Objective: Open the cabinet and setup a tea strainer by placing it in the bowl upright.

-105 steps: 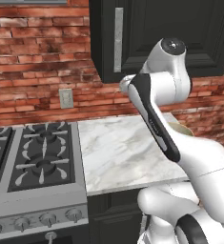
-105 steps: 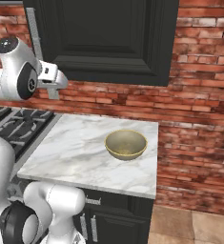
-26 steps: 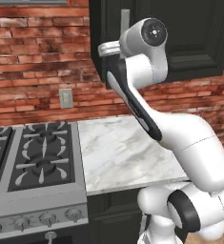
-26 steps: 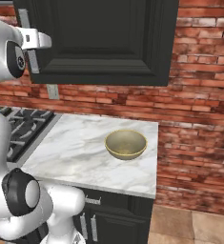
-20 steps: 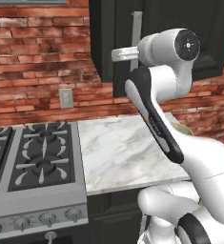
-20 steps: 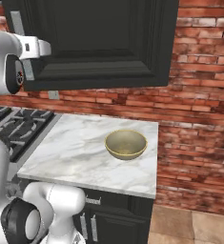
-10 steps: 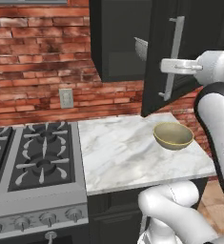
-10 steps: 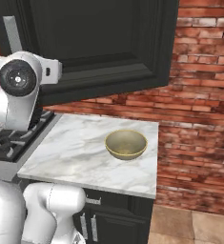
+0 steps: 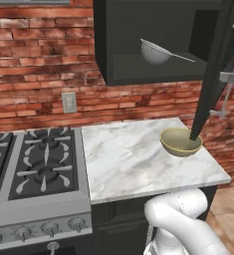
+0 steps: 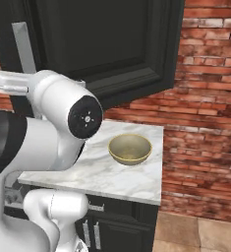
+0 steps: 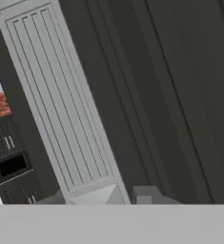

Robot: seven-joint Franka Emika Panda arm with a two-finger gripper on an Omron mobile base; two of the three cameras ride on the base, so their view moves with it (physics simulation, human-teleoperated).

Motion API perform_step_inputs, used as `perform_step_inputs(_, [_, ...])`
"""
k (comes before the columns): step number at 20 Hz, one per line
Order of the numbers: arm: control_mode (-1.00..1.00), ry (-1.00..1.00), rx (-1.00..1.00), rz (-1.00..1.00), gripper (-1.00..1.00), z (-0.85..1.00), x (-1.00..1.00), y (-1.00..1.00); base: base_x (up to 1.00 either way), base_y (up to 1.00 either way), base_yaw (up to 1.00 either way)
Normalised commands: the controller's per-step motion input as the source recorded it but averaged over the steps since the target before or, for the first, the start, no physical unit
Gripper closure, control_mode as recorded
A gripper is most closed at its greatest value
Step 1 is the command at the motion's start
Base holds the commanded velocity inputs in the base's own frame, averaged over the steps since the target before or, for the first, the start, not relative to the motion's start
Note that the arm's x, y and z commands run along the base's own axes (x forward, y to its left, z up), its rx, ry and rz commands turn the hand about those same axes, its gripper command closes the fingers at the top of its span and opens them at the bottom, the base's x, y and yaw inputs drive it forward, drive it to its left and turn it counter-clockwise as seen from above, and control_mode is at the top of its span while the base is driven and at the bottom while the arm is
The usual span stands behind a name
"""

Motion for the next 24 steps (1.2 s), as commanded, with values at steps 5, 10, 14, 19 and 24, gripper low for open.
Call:
perform_step_inputs(5, [-1.00,0.10,0.06,0.09,1.00,0.00,0.00,-0.55,0.00,0.00,0.00])
perform_step_inputs(10, [-1.00,0.05,-0.02,0.01,-1.00,0.00,-0.02,-0.02,0.00,0.00,0.00])
perform_step_inputs(14, [-1.00,0.00,-0.04,-0.01,-1.00,0.08,-0.17,0.00,0.00,0.00,0.00])
perform_step_inputs(19, [-1.00,-0.01,-0.15,-0.06,-1.00,0.19,-0.47,-0.05,0.00,0.00,0.00])
perform_step_inputs(24, [-1.00,0.00,-0.43,-0.22,-1.00,0.23,-0.60,0.00,0.00,0.00,0.00])
